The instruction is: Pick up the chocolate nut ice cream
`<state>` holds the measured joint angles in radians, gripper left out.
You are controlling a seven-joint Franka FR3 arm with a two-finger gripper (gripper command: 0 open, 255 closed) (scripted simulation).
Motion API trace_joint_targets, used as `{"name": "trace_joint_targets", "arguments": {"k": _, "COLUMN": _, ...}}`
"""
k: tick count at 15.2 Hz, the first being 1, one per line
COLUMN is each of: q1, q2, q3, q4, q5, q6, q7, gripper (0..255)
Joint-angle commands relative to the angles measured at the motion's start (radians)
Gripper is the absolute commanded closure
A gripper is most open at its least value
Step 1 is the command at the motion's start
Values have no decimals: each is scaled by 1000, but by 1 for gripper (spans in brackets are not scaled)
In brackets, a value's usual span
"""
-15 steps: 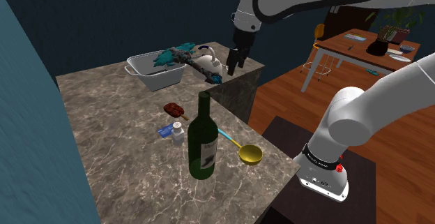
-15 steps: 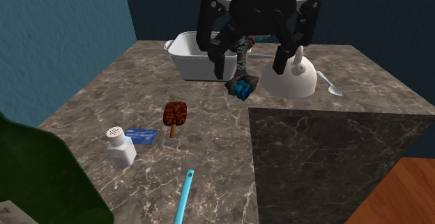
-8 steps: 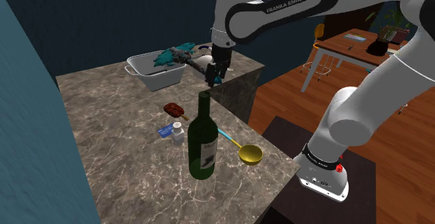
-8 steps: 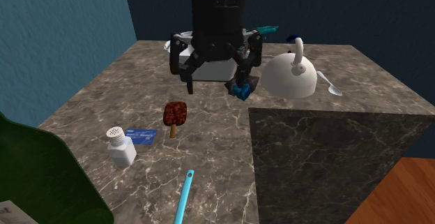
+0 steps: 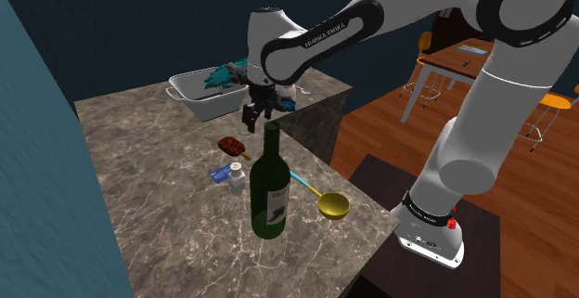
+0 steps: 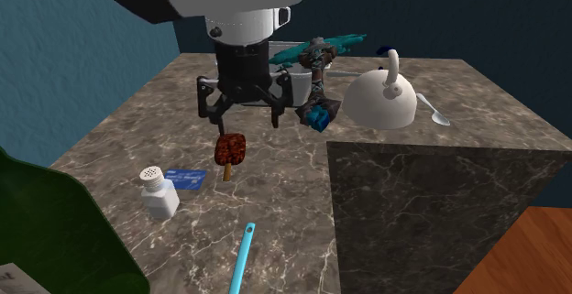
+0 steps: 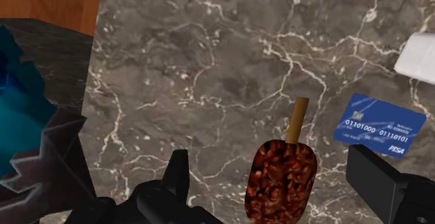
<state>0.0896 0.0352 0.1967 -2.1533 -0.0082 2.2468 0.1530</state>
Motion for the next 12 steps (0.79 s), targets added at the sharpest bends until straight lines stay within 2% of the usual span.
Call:
{"name": "trace_joint_targets", "arguments": {"k": 1, "q1": 9, "q2": 69, "q3": 6, "q4": 44, "q5": -25, "q6": 19, "q7": 26, "gripper": 0}}
{"name": "trace_joint_targets", "arguments": {"k": 7, "q1": 56, "q2": 307, "q3": 6, "q4": 236, "q5": -107, "q6": 46, "q7": 104, "gripper": 0}}
{"name": "trace_joint_targets", "arguments": {"k": 12, "q1": 63, "q2": 350, "q3": 0, "q4": 233, "q5": -120, "q6": 89, "q7": 114, "gripper": 0}}
